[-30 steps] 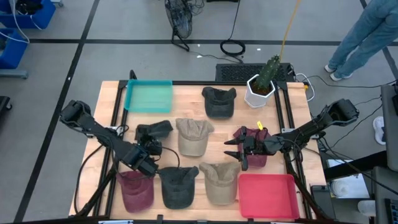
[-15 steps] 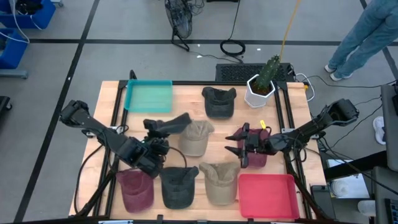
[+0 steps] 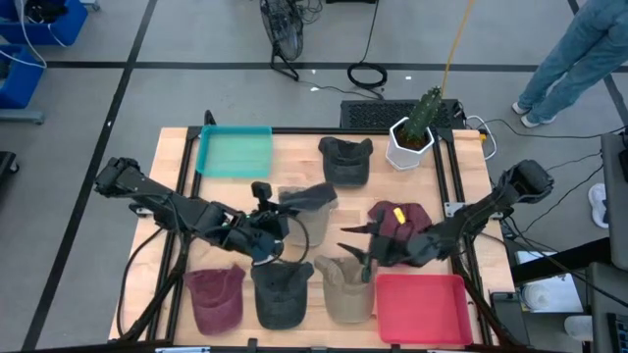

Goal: Pick & Place hat
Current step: Put the middle left black cap into the red bin

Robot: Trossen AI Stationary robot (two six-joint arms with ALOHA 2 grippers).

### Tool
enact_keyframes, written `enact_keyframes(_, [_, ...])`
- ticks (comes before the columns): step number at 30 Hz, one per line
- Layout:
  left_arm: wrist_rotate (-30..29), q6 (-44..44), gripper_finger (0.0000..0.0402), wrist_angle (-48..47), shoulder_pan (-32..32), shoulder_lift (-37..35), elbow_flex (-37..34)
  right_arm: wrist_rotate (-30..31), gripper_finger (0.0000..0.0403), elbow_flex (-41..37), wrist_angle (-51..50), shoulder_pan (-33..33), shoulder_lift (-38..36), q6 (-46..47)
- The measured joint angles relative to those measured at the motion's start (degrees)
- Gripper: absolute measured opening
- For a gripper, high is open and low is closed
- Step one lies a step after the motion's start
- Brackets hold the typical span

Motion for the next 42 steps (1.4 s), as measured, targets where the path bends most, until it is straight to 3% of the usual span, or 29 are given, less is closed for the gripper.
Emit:
enact_keyframes(6, [4.10, 2.32, 0.0021, 4.52, 0.82, 0.00, -0.07, 7.08, 0.0151, 7.73, -0.57, -0.40, 6.79, -9.14])
enact_keyframes(13, [5.46, 3.09, 0.0012, 5.72, 0.83, 0.00, -0.09, 7.28, 0.0151, 14.85, -3.43, -2.50, 10.17, -13.46])
enact_keyframes(20, [5.48, 3.39, 0.0025, 7.78, 0.83, 0.02, -0.11, 7.45, 0.0151, 21.08, -12.73, -6.22, 13.86, -10.20])
enact_keyframes(23, [5.54, 3.39, 0.0011, 7.76, 0.80, 0.02, -0.11, 7.49, 0.0150, 21.76, -13.18, -7.16, 14.64, -8.11])
enact_keyframes(28, [5.60, 3.85, 0.0024, 7.58, 0.80, 0.02, -0.11, 7.62, 0.0147, 21.76, -14.13, -7.57, 14.63, -6.73])
enact_keyframes(32, [5.60, 3.85, 0.0032, 7.58, 0.80, 0.02, -0.11, 7.64, 0.0126, 21.76, -15.15, -7.67, 14.61, -5.82])
enact_keyframes(38, [5.60, 3.66, 0.0012, 7.78, 0.65, 0.04, -0.11, 7.71, 0.0068, 21.76, -18.41, -7.89, 14.61, -4.00])
enact_keyframes(42, [5.79, 2.83, 0.0038, 7.82, 0.60, 0.07, -0.11, 7.81, 0.0015, 21.76, -18.80, -7.79, 14.61, -5.04])
